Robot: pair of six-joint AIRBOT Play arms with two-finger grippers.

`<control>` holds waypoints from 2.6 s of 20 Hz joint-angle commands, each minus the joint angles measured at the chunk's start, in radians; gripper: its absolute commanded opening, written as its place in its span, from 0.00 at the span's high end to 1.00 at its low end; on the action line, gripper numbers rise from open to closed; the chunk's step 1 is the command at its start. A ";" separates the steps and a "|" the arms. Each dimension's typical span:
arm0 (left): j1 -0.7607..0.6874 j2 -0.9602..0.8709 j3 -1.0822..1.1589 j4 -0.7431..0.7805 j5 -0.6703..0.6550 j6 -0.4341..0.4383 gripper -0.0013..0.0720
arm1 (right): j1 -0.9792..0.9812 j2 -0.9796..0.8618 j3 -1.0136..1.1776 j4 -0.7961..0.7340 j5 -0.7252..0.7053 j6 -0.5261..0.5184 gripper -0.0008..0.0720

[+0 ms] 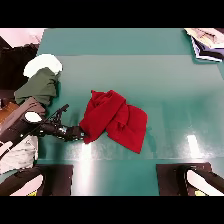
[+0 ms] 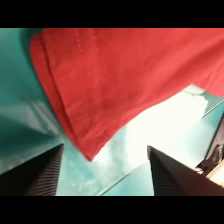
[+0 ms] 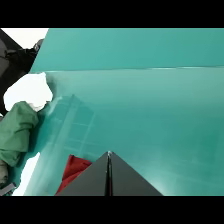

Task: Fold the shirts.

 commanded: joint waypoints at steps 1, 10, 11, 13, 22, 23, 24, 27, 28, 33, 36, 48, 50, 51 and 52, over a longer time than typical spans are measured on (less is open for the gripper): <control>-0.002 0.000 -0.024 -0.020 0.029 0.005 0.15 | 0.000 -0.001 0.000 0.000 -0.007 0.000 0.96; -0.162 0.001 -0.002 -0.007 0.147 -0.058 0.95 | 0.000 -0.001 -0.002 -0.004 0.078 0.000 0.96; -0.162 0.003 0.028 0.005 0.118 -0.058 0.95 | 0.000 0.000 -0.019 -0.002 0.114 -0.001 0.96; -0.162 0.004 0.125 0.043 0.055 -0.068 0.95 | 0.000 0.021 -0.124 -0.004 0.177 -0.010 0.96; -0.162 0.006 0.584 0.295 -0.093 -0.102 0.95 | 0.014 0.045 -0.901 0.006 -0.010 -0.118 0.26; -0.162 0.006 0.597 0.296 -0.097 -0.102 0.95 | 0.029 0.020 -0.940 0.009 -0.044 -0.156 0.30; -0.162 0.006 0.602 0.295 -0.098 -0.102 0.95 | 0.054 -0.010 -0.969 0.009 -0.079 -0.162 0.31; -0.162 0.006 0.600 0.304 -0.111 -0.103 0.95 | 0.120 -0.106 -0.983 0.009 -0.149 -0.176 0.31; -0.162 0.006 0.600 0.303 -0.118 -0.103 0.95 | 0.137 -0.140 -0.978 0.009 -0.169 -0.176 0.33; -0.162 0.006 0.600 0.304 -0.123 -0.121 0.95 | 0.226 -0.294 -0.909 0.009 -0.202 -0.187 0.35; -0.162 0.006 0.600 0.304 -0.127 -0.126 0.95 | 0.265 -0.333 -0.867 0.005 -0.241 -0.187 0.39; -0.101 0.006 0.710 0.319 -0.113 -0.166 0.95 | 0.210 -0.208 -0.823 0.000 -0.287 -0.195 0.97; -0.039 0.006 0.864 0.338 -0.121 -0.171 0.95 | 0.138 -0.092 -0.742 0.000 -0.272 -0.194 0.97; -0.011 0.006 0.961 0.355 -0.134 -0.170 0.95 | 0.100 -0.031 -0.682 0.000 -0.273 -0.194 0.97; 0.012 0.006 1.052 0.373 -0.142 -0.170 0.95 | 0.064 0.019 -0.617 0.000 -0.274 -0.194 0.97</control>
